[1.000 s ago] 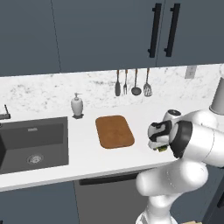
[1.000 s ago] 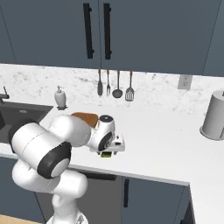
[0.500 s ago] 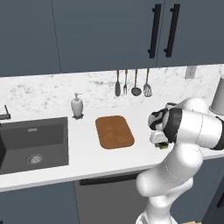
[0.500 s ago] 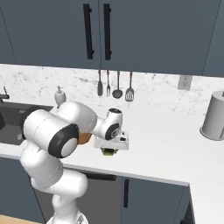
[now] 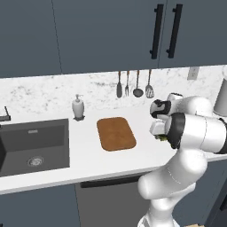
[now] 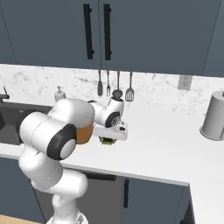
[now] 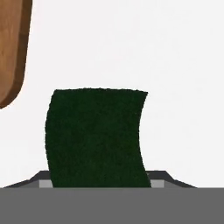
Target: Pick up the sponge from the counter and clean the cutting board by briefly scrubbing or pressing down on the cutting board. Once finished, release the sponge.
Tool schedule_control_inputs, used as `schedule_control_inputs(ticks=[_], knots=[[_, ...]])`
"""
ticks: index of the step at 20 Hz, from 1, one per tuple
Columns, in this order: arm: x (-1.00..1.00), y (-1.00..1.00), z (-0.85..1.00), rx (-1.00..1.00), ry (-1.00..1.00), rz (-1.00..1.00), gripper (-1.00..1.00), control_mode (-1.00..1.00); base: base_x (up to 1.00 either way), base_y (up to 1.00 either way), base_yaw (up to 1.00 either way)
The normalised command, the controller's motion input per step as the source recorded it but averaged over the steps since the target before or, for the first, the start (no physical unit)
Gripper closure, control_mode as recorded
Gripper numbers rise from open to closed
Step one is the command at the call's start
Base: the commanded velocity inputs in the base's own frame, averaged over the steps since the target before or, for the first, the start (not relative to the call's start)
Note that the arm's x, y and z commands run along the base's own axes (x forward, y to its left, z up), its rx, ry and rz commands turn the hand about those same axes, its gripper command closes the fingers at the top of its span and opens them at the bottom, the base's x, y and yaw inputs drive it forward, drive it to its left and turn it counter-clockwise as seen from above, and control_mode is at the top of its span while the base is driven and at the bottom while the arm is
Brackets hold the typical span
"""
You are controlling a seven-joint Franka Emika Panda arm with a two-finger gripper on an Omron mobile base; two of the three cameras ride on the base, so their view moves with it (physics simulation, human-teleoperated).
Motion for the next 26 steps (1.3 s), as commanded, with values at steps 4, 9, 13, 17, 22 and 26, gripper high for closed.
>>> schedule_control_inputs(ticks=[4, 9, 13, 17, 22, 26], knots=[[0.01, 0.53, 0.58, 0.11, -0.02, 0.01, 1.00, -1.00, 0.00, 0.00, 0.00], [0.03, 0.49, 0.24, 0.07, 0.00, 0.04, 1.00, -1.00, 0.00, 0.00, 0.00], [0.00, 0.59, 0.01, 0.00, -0.13, 0.00, 1.00, -1.00, 0.00, 0.00, 0.00], [0.00, 0.81, 0.00, -0.03, -0.25, 0.00, 1.00, -1.00, 0.00, 0.00, 0.00], [0.00, 0.64, -0.05, -0.01, -0.22, -0.03, 1.00, -1.00, 0.00, 0.00, 0.00], [0.01, 0.27, -0.06, 0.00, 0.00, -0.03, 1.00, -1.00, 0.00, 0.00, 0.00]])
